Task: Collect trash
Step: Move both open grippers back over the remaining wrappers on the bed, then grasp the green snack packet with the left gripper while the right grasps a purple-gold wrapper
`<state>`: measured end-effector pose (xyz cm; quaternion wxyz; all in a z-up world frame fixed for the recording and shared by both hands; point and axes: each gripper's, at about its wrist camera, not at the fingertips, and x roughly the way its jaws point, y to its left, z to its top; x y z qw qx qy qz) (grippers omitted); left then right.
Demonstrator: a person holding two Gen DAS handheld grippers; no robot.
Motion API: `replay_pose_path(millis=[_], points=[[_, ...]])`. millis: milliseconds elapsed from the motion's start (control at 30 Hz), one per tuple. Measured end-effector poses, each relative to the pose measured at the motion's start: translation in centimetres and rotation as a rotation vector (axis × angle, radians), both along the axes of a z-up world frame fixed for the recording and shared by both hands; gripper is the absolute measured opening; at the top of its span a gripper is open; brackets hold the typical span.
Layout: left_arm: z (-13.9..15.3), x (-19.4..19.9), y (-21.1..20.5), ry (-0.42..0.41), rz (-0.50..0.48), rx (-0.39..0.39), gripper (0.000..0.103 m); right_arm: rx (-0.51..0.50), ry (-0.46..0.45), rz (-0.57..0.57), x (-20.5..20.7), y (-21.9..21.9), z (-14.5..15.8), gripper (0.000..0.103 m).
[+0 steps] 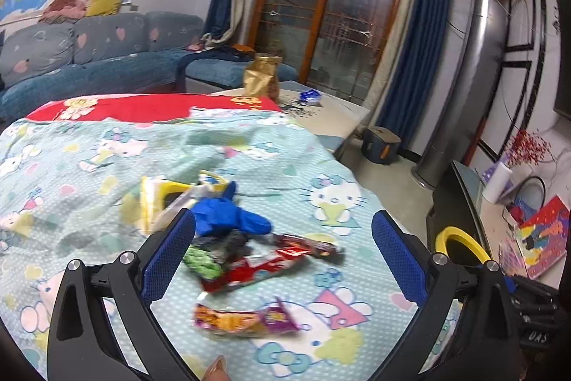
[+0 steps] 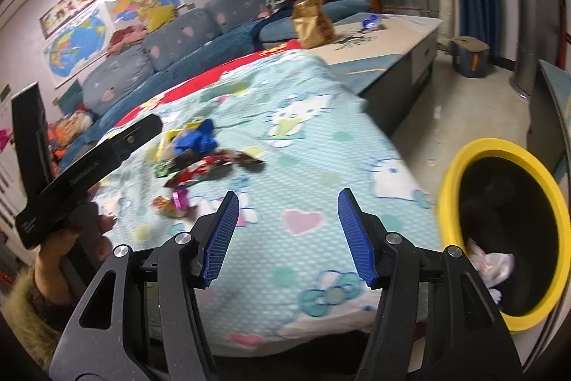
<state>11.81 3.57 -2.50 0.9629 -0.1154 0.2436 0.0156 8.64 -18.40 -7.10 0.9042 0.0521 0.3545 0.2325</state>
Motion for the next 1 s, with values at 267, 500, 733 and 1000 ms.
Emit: replay_pose_path(millis=[267,500,733,1000], points=[[-0.4,-0.6,3.6,0.013,0.058,-0.035,0.096,-0.005,0.005,0.094,0.1,4.6,-0.1,0.050],[-1.4,-1.3,7.0,0.055,0.113,-0.068,0.096,-0.039,0.016,0.166,0.1,8.6,-1.2,0.050],[-2.5,-1.6,9.1,0.083,0.131,-0.107,0.096,-0.061,0.033,0.209,0.4,11.4,-2.4,0.050],[-3.8,-1.1,9.8,0.113,0.120,-0.164,0.095,-0.072,0.047,0.224,1.0,13.1,-3.3,0.050]])
